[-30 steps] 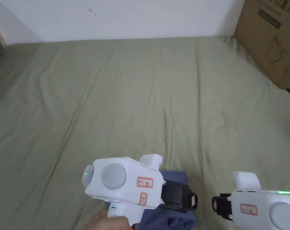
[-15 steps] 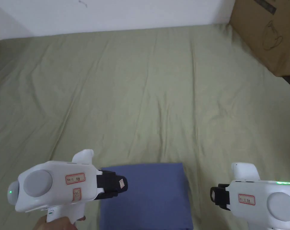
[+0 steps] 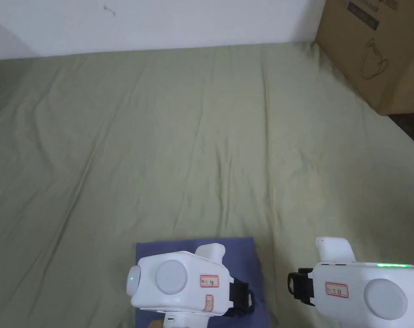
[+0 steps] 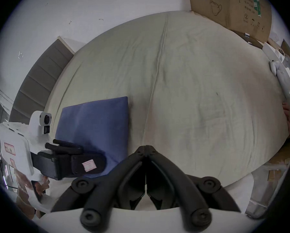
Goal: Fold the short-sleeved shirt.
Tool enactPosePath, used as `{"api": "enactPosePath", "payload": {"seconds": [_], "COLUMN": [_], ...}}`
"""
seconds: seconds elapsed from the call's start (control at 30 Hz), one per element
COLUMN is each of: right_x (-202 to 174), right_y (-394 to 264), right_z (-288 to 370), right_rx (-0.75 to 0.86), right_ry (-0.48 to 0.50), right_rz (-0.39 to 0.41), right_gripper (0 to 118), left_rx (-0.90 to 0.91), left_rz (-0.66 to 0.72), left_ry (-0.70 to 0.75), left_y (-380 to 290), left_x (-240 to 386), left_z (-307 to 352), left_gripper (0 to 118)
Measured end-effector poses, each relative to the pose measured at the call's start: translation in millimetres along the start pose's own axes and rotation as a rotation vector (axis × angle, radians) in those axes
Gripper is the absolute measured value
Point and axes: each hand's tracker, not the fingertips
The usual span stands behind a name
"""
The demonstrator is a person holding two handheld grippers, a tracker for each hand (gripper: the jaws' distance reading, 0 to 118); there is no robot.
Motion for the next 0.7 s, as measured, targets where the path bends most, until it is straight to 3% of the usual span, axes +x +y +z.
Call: {"api": "enactPosePath", "payload": {"seconds": [0.07,0.27,0.43,0.6,0.7], "right_x": [-1,-10,-34,-83,-108], "right_y": [-1,-1,11,28,30], "right_z": [0,3,6,-15,-42], "right_rx": [-0.003,-0.007,0.003,-0.017,-0.073], "right_ry": [-0.002,-0.004,0.09,0.147,0.169], "right_rz": [0.005,0.015,0.048,0.167,0.182], "right_gripper": [0,0,0,0,0], "left_rx": [-0.01,0.001,0.209,0.322,0.394], "left_rz": [-0.011,-0.009,0.112,0.22,0.302], "left_ry": [-0.085,-0.131,-0.184,-0.075,-0.079], "left_y": [-1,-10,-21,-49,-68], "left_x": [14,14,-42,-107,-142], "left_z": [0,16,94,160,183], "left_gripper": [5,5,5,5,5]}}
